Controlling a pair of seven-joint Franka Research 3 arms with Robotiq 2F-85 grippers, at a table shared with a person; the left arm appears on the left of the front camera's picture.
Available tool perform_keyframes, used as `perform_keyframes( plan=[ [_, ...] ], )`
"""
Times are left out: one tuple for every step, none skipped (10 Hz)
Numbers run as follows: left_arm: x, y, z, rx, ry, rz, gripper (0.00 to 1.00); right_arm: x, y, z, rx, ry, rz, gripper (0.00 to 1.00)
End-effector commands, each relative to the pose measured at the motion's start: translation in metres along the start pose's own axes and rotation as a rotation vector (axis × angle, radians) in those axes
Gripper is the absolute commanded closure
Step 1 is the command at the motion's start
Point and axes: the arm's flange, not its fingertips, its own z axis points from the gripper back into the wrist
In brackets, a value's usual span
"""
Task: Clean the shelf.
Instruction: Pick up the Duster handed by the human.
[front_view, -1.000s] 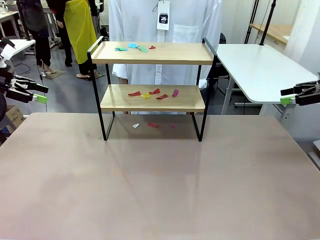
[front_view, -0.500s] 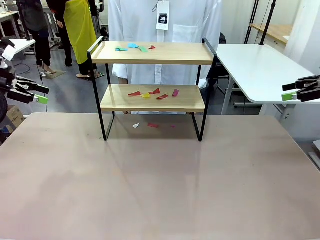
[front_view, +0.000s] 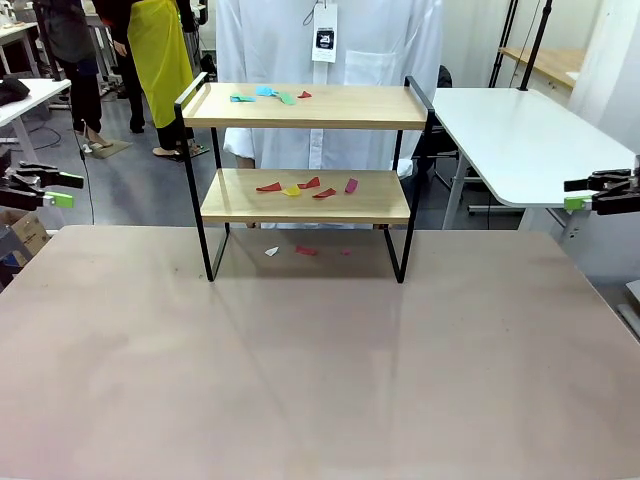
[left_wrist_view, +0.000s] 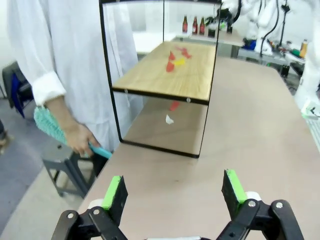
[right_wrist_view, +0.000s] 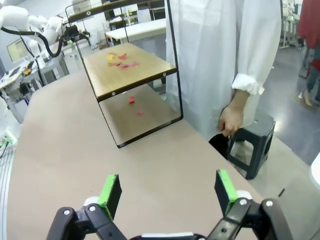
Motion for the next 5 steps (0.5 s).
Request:
perform_keyframes(
  plan=[
    [0.001, 0.002, 0.008, 0.007, -0.120, -0.084, 0.00, 0.004, -0.018, 0.009, 0.009, -0.087, 0.032, 0.00],
    [-0.002, -0.002, 0.011, 0.030, -0.151, -0.099, 0.00, 0.004, -0.024, 0.014, -0.001, -0.114, 0.023, 0.00],
    [-0.002, -0.003, 0.013, 0.043, -0.174, -0.102, 0.00, 0.006, -0.027, 0.020, -0.008, -0.138, 0.017, 0.00],
    [-0.004, -0.005, 0.016, 0.057, -0.197, -0.102, 0.00, 0.007, -0.029, 0.024, -0.015, -0.161, 0.018, 0.00],
    [-0.005, -0.006, 0.019, 0.063, -0.209, -0.105, 0.00, 0.009, -0.032, 0.027, -0.018, -0.177, 0.015, 0.00]
  ],
)
